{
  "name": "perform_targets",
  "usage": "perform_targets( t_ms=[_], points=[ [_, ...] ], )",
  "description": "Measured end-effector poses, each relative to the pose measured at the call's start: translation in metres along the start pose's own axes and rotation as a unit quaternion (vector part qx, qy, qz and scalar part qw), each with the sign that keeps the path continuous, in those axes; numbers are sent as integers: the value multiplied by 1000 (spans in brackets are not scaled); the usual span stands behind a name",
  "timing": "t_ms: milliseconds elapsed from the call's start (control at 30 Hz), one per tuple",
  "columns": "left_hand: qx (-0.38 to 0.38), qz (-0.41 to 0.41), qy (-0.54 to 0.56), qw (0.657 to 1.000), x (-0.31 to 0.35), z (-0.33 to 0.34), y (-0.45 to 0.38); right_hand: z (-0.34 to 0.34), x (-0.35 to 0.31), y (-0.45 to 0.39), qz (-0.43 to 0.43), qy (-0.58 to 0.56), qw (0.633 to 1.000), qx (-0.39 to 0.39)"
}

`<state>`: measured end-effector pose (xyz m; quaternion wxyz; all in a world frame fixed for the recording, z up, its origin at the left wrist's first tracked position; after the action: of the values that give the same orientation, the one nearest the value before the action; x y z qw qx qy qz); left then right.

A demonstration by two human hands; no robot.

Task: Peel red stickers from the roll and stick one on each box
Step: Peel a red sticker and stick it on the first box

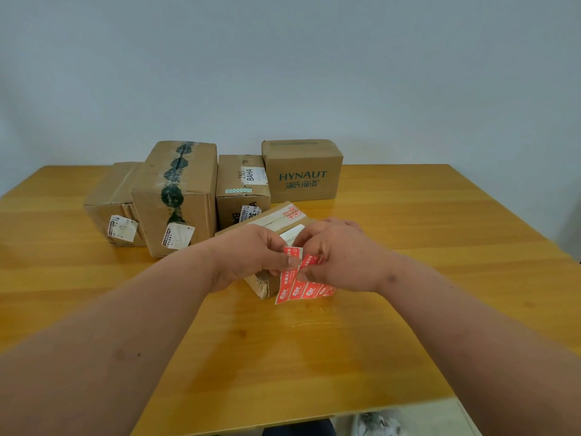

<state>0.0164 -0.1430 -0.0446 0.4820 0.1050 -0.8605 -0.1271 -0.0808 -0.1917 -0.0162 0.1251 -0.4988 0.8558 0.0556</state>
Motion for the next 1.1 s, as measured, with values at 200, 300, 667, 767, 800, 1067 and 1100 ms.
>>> perform_targets(
  t_ms=[200,300,667,767,800,1067,1100],
  points=[
    [11,-3,-27,1000,3,3,-1,3,12,-4,33,-43,999,1],
    [8,-8,-51,999,3,4,0,3,12,-4,27,-22,999,12],
    [32,0,-52,998,4,3,-2,2,6,0,30,13,999,1],
    [45,-6,-48,998,0,-1,-4,-1,-1,2,15,30,999,12],
    [48,-9,-46,998,-2,-2,-4,-1,-1,3,15,32,999,15],
    [38,-2,5,999,-3,-2,0,8,7,-2,42,24,999,-6],
    [32,-4,1,999,-4,-2,0,7,7,-2,41,24,999,-1]
  ],
)
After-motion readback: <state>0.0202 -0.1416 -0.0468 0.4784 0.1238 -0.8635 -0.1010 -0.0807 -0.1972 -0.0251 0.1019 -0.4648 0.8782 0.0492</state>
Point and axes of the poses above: each hand's wrist, its own y-axis away from the middle knuckle, its own z-axis out of the palm, x = y × z, the point moved 8 cm from there along -y, towards the middle knuckle, and after that the axes turned 5 degrees about -y, right-handed, at the moved point
